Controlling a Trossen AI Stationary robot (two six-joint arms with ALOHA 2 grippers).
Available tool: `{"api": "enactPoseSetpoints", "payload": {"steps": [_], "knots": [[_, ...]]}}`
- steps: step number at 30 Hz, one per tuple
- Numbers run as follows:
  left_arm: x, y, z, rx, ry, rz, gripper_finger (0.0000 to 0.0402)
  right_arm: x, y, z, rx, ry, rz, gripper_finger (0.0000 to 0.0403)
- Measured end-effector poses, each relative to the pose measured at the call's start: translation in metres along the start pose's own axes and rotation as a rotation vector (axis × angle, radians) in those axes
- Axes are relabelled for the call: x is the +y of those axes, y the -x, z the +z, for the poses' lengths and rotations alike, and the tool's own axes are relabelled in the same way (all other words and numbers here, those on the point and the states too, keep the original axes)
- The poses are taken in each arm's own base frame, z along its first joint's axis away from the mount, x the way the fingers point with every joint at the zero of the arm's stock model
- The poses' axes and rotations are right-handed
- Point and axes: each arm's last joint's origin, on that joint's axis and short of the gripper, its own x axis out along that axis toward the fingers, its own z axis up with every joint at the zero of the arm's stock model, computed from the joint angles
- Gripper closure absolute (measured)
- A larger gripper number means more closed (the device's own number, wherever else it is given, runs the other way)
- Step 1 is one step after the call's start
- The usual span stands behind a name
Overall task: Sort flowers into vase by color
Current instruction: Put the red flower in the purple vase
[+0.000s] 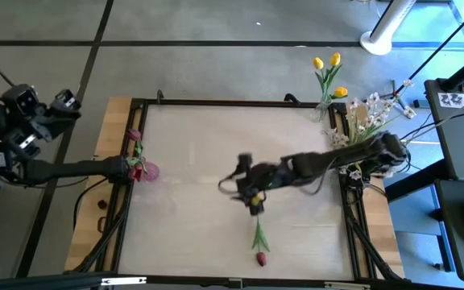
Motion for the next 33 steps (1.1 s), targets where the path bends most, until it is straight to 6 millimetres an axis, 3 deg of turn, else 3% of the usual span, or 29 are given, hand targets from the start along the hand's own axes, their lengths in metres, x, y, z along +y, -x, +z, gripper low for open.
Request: {"api": "enactPoseSetpoints", "payload": {"steps": [7,13,20,24,29,33], "knots": [[0.002,-0.008,0.003,-0.044,-0.015,0.069,0.0305,0.059,-0.052,-0.028,0.15,0.109,0.273,0.0109],[0.004,-0.008,0.005,-0.092,-0.009,0.14,0.0305,0.089,-0.071,-0.046,0.235,0.202,0.401,0.0109],[-0.013,0.001,0.029,-0.324,-0.129,-0.003,0.0305,0.094,-0.083,-0.062,0.315,0.303,0.441,0.0109],[-0.014,0.001,0.032,-0.36,-0.138,-0.004,0.0305,0.09,-0.089,-0.069,0.359,0.308,0.426,0.0109],[-0.013,-0.001,0.032,-0.38,-0.142,0.009,0.0305,0.089,-0.083,-0.072,0.433,0.333,0.453,0.0109],[-0.011,-0.006,0.032,-0.368,-0.139,0.014,0.0305,0.094,-0.068,-0.072,0.492,0.368,0.599,0.0109]]}}
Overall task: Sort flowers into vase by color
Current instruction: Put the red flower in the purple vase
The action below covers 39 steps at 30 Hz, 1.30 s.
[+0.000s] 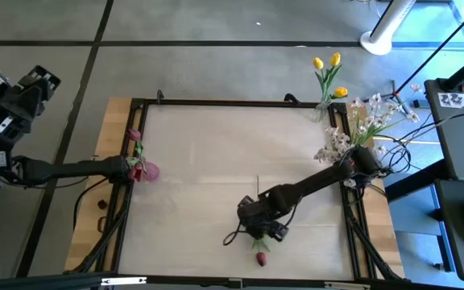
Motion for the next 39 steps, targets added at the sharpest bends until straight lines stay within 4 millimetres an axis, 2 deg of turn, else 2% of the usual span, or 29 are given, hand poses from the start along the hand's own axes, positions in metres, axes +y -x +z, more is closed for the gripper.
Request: {"api": "enactPoseSetpoints", "payload": {"steps": [5,9,12,16,19,22,24,26,29,31,33,36,39], "knots": [[0.003,-0.004,-0.005,0.023,0.001,0.011,0.0305,0.012,-0.021,-0.002,0.034,0.198,0.044,0.0109],[0.004,-0.005,-0.008,0.039,0.002,0.014,0.0305,0.011,-0.039,0.002,0.0,0.228,0.03,0.0122],[0.004,-0.005,-0.008,0.041,-0.013,0.008,0.0305,0.009,-0.053,0.0,0.007,0.198,0.037,0.0157],[0.004,-0.005,-0.009,0.057,-0.011,0.006,0.0305,0.007,-0.06,0.0,0.013,0.169,0.038,0.0231],[0.004,-0.005,-0.011,0.081,0.001,-0.007,0.0305,0.006,-0.06,0.001,0.023,0.13,-0.007,0.0301],[0.004,-0.005,-0.011,0.082,-0.001,-0.008,0.0305,0.0,-0.048,0.009,0.068,0.112,-0.13,0.0377],[0.004,-0.005,-0.011,0.082,-0.015,-0.009,0.0305,-0.008,-0.032,0.016,0.095,0.102,-0.215,0.0389],[0.004,-0.005,-0.011,0.081,-0.035,-0.008,0.0305,-0.018,-0.012,0.025,0.108,0.064,-0.313,0.038],[0.004,-0.005,-0.011,0.081,-0.07,-0.009,0.0305,-0.042,0.023,0.035,0.027,-0.171,-0.438,0.038],[0.005,-0.005,-0.011,0.088,-0.089,-0.007,0.0305,-0.066,0.046,0.034,-0.094,-0.48,-0.476,0.0393],[0.006,-0.006,-0.014,0.111,-0.117,0.001,0.0305,-0.093,0.061,0.021,-0.207,-0.874,-0.491,0.0396],[0.012,-0.011,-0.026,0.19,-0.128,0.031,0.0305,-0.122,0.06,-0.008,-0.307,-1.401,-0.41,0.0388],[0.026,-0.024,-0.049,0.314,-0.113,0.107,0.0305,-0.136,0.041,-0.028,-0.358,-1.732,-0.331,0.0388]]}}
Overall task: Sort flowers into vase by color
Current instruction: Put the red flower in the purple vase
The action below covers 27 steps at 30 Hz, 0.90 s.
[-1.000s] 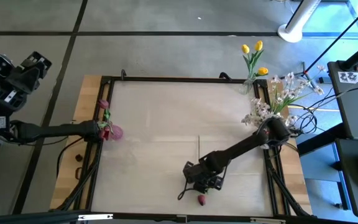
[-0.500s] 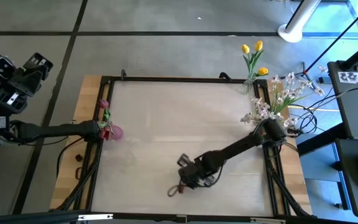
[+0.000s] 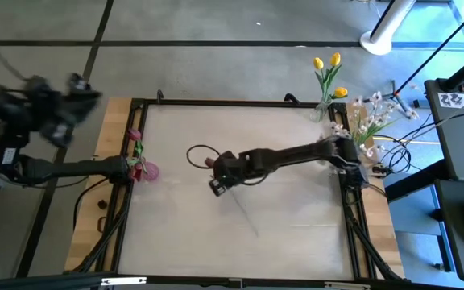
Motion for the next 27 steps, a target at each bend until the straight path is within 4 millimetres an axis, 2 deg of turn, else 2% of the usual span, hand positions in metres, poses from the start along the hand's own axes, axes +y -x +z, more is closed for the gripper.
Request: {"api": "enactPoseSetpoints", "payload": {"steps": [3,7,13,18,23,27], "knots": [[0.012,-0.024,-0.021,0.142,0.027,0.122,0.0305,-0.017,-0.019,0.01,0.028,-0.169,0.049,0.0395],[0.027,-0.054,-0.043,0.305,0.048,0.25,0.0305,-0.036,-0.033,0.024,-0.042,-0.366,0.071,0.0396],[0.045,-0.098,-0.073,0.453,0.169,0.364,0.0305,-0.054,-0.039,0.026,-0.094,-0.454,-0.051,0.0376],[0.072,-0.127,-0.1,0.578,0.211,0.526,0.0291,-0.067,-0.041,0.035,-0.153,-0.483,-0.096,0.0371],[0.107,-0.141,-0.123,0.683,0.263,0.687,0.0258,-0.073,-0.041,0.041,-0.163,-0.49,-0.106,0.0361],[0.136,-0.143,-0.136,0.748,0.304,0.827,0.0232,-0.08,-0.038,0.051,-0.166,-0.411,-0.112,0.0308]]}}
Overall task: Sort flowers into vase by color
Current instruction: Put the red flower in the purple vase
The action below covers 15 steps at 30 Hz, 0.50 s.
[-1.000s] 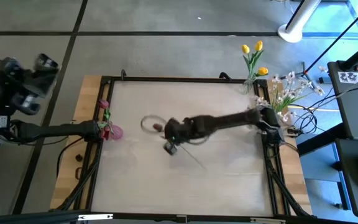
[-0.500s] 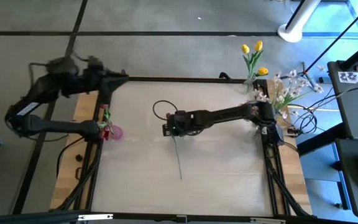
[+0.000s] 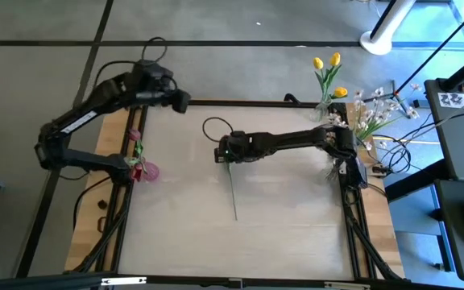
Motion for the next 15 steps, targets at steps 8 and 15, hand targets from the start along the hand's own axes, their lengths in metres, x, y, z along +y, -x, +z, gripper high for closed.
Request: {"api": "enactPoseSetpoints", "payload": {"steps": [8,15], "knots": [[0.015,-0.037,0.008,0.069,0.101,0.07,0.0207,0.024,0.071,0.034,-0.142,0.168,0.154,0.0163],[0.019,-0.056,0.004,0.13,0.201,0.16,0.0206,0.019,0.202,0.058,-0.404,0.311,0.302,0.0131]]}}
